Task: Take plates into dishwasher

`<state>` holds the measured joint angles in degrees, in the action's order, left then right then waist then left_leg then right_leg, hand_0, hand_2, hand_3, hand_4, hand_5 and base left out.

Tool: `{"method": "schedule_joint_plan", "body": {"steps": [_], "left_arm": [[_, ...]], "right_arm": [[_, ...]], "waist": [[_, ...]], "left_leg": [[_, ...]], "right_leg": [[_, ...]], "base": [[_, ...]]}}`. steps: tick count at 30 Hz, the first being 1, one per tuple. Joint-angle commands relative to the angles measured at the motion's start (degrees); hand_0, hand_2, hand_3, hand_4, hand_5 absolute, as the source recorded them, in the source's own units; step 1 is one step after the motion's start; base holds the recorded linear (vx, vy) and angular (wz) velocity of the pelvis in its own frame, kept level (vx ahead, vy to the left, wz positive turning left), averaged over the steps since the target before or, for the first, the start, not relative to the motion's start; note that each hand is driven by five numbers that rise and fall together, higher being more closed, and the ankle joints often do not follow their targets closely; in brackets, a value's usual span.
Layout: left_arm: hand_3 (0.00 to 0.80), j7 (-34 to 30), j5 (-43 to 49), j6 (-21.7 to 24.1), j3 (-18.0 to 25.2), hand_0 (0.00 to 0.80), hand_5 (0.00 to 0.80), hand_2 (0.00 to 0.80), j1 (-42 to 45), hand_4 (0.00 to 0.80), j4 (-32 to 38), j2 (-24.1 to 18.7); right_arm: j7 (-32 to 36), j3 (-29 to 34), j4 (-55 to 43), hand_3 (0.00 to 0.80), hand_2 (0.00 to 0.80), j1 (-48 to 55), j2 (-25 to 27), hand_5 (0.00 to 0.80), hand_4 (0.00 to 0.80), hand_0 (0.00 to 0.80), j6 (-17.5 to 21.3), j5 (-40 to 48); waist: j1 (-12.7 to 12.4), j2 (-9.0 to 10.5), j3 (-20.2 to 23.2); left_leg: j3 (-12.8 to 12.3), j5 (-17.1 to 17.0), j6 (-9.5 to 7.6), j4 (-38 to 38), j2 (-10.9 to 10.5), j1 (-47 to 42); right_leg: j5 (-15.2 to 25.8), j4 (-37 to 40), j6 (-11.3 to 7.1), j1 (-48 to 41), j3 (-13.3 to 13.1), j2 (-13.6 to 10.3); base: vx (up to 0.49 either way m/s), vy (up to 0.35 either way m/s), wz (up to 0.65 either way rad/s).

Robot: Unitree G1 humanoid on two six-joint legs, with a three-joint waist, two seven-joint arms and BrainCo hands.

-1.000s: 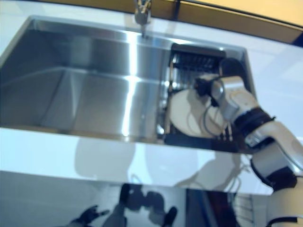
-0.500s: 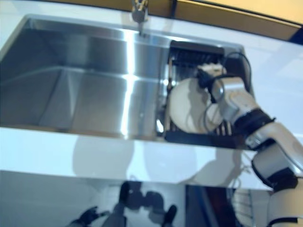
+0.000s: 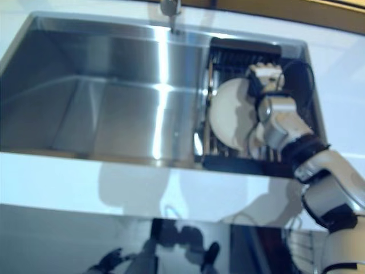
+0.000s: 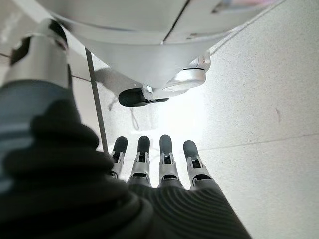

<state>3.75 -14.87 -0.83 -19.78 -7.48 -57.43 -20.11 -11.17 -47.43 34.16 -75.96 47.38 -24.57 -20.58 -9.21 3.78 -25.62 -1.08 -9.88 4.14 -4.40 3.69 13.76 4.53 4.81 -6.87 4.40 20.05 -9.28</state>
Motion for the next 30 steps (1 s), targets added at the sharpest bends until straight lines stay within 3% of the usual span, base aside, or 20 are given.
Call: {"method": "schedule_joint_plan", "body": {"steps": [1, 9, 19, 30], "left_arm": [[0.0, 0.3, -1.1, 0.0, -5.2, 0.0, 0.0, 0.0, 0.5, 0.0, -0.8, 1.7], [0.0, 0.3, -1.3, 0.3, -5.7, 0.0, 0.0, 0.0, 0.9, 0.0, -0.6, 1.4], [0.0, -0.1, -0.7, -0.2, -5.4, 0.0, 0.0, 0.0, 1.5, 0.0, -0.2, 0.8], [0.0, -0.4, 0.1, -0.5, -4.9, 0.0, 0.0, 0.0, 2.4, 0.0, -0.6, 0.2]], "right_arm": [[-6.1, 2.7, 4.4, 0.8, 0.8, -10.6, 4.8, 0.8, 0.8, 0.8, -4.5, -0.5], [-10.0, 2.4, 5.4, 0.8, 0.8, -12.6, 5.5, 0.8, 0.8, 0.8, -4.8, 2.3], [-9.5, 1.3, 5.3, 0.8, 0.8, -14.3, 7.1, 0.8, 0.8, 0.8, -5.6, 3.2], [-13.4, 1.9, 5.3, 0.8, 0.8, -16.1, 8.3, 0.8, 0.8, 0.8, -3.3, 9.5]], "waist": [[-1.7, -1.05, 1.9], [-2.0, -1.14, 1.8], [-2.0, -0.58, 2.2], [-1.9, 0.25, 3.6]], "left_leg": [[-1.7, 4.5, -0.45, -0.6, -1.1, -2.7], [-1.4, 4.6, -0.43, -0.6, -1.1, -2.6], [-1.3, 4.8, -0.51, -0.6, -1.1, -3.0], [-1.2, 5.2, -0.49, -0.6, -1.0, -3.9]], "right_leg": [[1.8, -4.4, -2.37, 4.4, -1.0, -2.3], [1.6, -4.6, -2.39, 4.4, -0.6, -2.3], [1.5, -4.7, -2.46, 4.1, -0.6, -2.3], [1.3, -4.4, -2.44, 2.9, -0.7, -2.0]], "base": [[0.0, 0.0, 0.0], [0.0, 0.0, 0.0], [0.007, 0.001, 0.01], [0.009, -0.003, 0.02]]}}
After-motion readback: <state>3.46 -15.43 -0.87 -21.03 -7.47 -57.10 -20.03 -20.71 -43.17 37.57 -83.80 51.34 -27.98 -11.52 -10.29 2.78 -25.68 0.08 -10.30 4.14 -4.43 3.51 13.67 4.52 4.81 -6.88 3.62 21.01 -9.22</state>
